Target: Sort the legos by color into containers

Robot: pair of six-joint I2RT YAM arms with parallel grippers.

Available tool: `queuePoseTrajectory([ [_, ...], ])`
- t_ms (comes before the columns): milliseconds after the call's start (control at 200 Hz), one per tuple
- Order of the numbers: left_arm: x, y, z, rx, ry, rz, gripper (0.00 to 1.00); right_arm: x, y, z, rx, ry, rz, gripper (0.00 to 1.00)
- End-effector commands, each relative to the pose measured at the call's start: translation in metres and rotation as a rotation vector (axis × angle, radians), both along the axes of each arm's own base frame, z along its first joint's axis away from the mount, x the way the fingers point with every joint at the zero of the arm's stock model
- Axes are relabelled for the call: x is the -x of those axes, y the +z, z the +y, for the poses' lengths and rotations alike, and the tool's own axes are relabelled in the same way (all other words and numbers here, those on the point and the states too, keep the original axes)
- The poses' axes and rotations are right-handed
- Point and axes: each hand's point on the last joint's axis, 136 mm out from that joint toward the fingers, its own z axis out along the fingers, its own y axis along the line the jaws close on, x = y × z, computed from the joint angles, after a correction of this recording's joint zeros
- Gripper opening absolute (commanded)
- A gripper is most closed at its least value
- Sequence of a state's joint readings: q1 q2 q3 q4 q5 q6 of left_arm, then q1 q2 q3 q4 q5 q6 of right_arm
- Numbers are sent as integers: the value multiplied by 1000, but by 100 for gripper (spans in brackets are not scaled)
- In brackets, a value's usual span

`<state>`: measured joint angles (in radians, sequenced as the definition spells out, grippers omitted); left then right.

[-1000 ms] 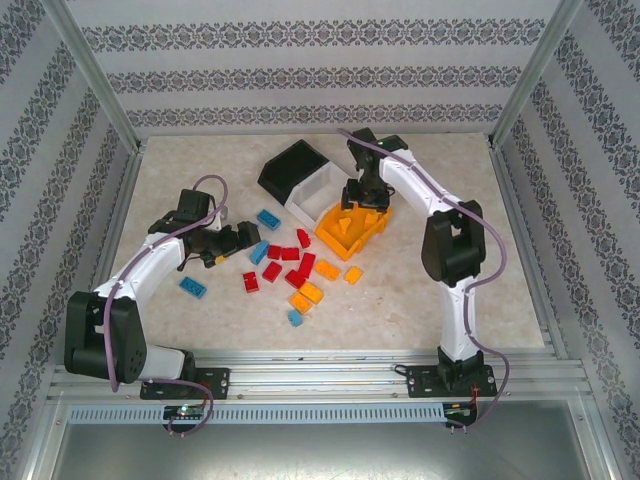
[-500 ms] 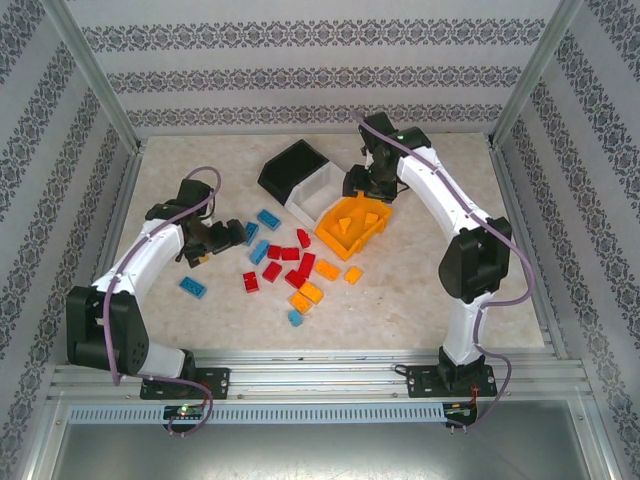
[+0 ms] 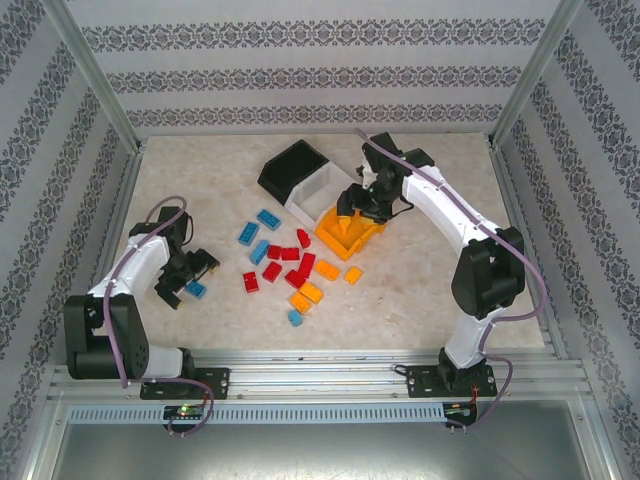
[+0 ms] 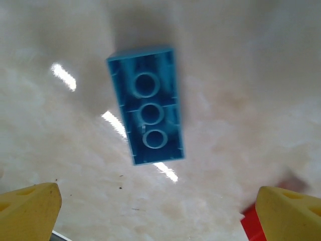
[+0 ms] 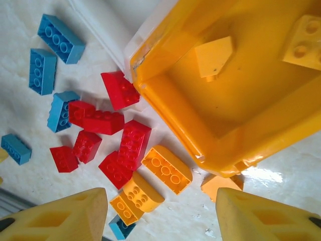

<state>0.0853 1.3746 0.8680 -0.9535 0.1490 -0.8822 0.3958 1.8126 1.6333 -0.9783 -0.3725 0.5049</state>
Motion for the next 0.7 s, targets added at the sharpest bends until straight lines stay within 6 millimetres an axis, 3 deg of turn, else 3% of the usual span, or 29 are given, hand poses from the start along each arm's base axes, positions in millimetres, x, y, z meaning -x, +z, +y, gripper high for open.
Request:
queuePoseTrajectory([
  [0,0,-14,5,6,119,20,98,6,6,9,-46,45,-17,59],
  [145,1,-30,10,17,140,47,93,8,3,10,-49,41,-1,56],
  [360,-20,-44,21,63,107,67,83,15,2,25,-30,17,6,51],
  [694,-48,-55,41,99,31,44,49,37,0,53,48,9,-14,46],
])
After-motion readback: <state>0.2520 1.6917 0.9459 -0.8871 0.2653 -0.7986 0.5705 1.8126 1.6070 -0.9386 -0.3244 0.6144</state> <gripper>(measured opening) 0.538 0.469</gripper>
